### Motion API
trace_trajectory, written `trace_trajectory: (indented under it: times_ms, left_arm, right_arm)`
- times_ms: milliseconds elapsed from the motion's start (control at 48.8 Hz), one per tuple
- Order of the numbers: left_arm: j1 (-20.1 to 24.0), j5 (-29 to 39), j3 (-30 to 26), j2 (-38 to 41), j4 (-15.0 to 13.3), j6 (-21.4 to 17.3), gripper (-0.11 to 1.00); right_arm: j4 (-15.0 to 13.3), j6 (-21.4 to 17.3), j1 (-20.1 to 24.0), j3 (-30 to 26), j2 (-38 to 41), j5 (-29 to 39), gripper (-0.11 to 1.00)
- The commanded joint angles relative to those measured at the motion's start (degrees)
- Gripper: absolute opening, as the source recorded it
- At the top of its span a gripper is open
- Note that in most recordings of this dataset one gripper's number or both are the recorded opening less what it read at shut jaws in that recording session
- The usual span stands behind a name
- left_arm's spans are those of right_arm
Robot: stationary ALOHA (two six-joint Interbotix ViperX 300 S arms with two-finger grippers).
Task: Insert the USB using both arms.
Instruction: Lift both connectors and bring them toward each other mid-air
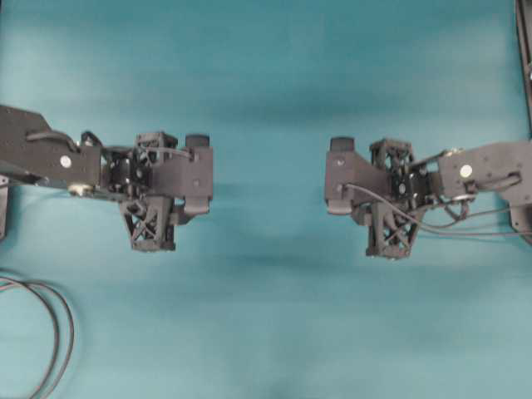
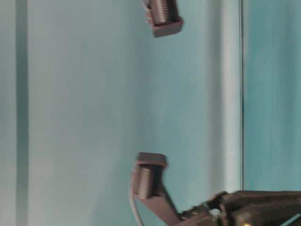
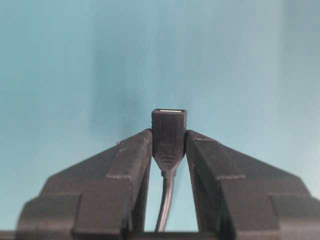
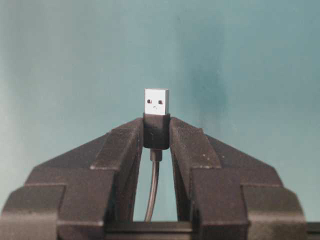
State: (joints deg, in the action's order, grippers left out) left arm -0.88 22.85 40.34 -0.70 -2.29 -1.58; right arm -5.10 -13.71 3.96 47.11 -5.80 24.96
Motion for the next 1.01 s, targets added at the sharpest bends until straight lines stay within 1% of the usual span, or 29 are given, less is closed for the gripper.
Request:
trace_trajectory:
  times_ms: [0,62,123,205,267,328,390,472,492,533,554,615,738,821,862,882,944,964,985]
  left_arm:
    - [-0.6,1.5,-2.4,-2.1,-1.4,1.6,0.23]
    - [-0.5,2.9,-3.3,-2.7,-3.1,1.8,0.23]
    - [-0.1,5.5,-4.7,-3.3,-6.2,1.7,0.23]
    - [1.6,9.8,-5.6,-4.4,-11.3,1.0,0.23]
    - [3.1,12.7,-5.7,-5.6,-15.4,-1.0,0.23]
    - [4.7,14.7,-5.6,-7.2,-18.9,-4.6,0.23]
    - [6.7,16.5,-5.5,-9.0,-23.5,-9.2,0.23]
    - [10.1,18.9,-5.4,-10.7,-30.3,-15.2,0.23]
    - [11.6,20.0,-5.3,-11.2,-33.0,-17.5,0.23]
    - [13.5,21.6,-5.1,-11.4,-36.6,-20.5,0.23]
    - [14.4,22.5,-5.0,-11.5,-38.3,-21.9,0.23]
    - [17.2,25.4,-4.8,-11.3,-43.8,-26.0,0.23]
    - [21.6,30.8,-4.4,-9.4,-54.4,-34.2,0.23]
    - [23.9,34.6,-4.3,-7.0,-60.4,-38.8,0.23]
    - [24.9,36.7,-4.4,-5.8,-63.2,-40.7,0.23]
    - [25.4,38.3,-4.5,-4.8,-65.1,-42.0,0.23]
    - [26.5,41.1,-4.8,-2.9,-67.9,-43.9,0.23]
    - [26.8,41.9,-5.0,-2.2,-68.6,-44.5,0.23]
    - [27.1,42.8,-5.2,-1.7,-69.3,-44.8,0.23]
  right_arm:
    - [-1.7,0.1,0.1,-2.4,-2.2,2.1,0.19]
    - [-3.3,0.1,0.0,-3.4,-2.5,3.6,0.19]
    - [-5.0,0.1,0.1,-4.5,-3.0,5.1,0.19]
    - [-8.1,0.1,0.1,-6.3,-3.3,6.9,0.19]
    - [-10.2,0.1,0.1,-7.3,-3.5,8.1,0.19]
    - [-12.6,0.0,0.1,-8.0,-3.7,8.8,0.19]
    - [-14.9,0.0,0.1,-8.5,-4.0,8.9,0.19]
    - [-17.9,-0.1,0.1,-8.7,-4.5,8.9,0.19]
    - [-18.7,-0.1,0.1,-8.7,-4.7,8.9,0.19]
    - [-20.3,-0.1,0.2,-8.5,-5.1,8.9,0.19]
    - [-21.6,-0.2,0.4,-8.5,-5.4,8.9,0.19]
    - [-24.4,-0.2,0.8,-8.3,-6.5,8.9,0.19]
    - [-30.0,-0.2,2.0,-7.6,-8.4,9.0,0.19]
    - [-33.5,-0.6,3.0,-7.2,-9.8,9.8,0.19]
    - [-35.6,-1.3,3.6,-7.2,-10.3,10.6,0.19]
    - [-36.8,-1.7,4.0,-7.1,-10.5,11.2,0.19]
    - [-41.0,-3.1,5.9,-7.1,-10.8,13.4,0.19]
    - [-43.6,-4.0,7.0,-7.1,-10.8,15.0,0.19]
    - [-45.4,-4.6,7.8,-7.1,-10.8,16.3,0.19]
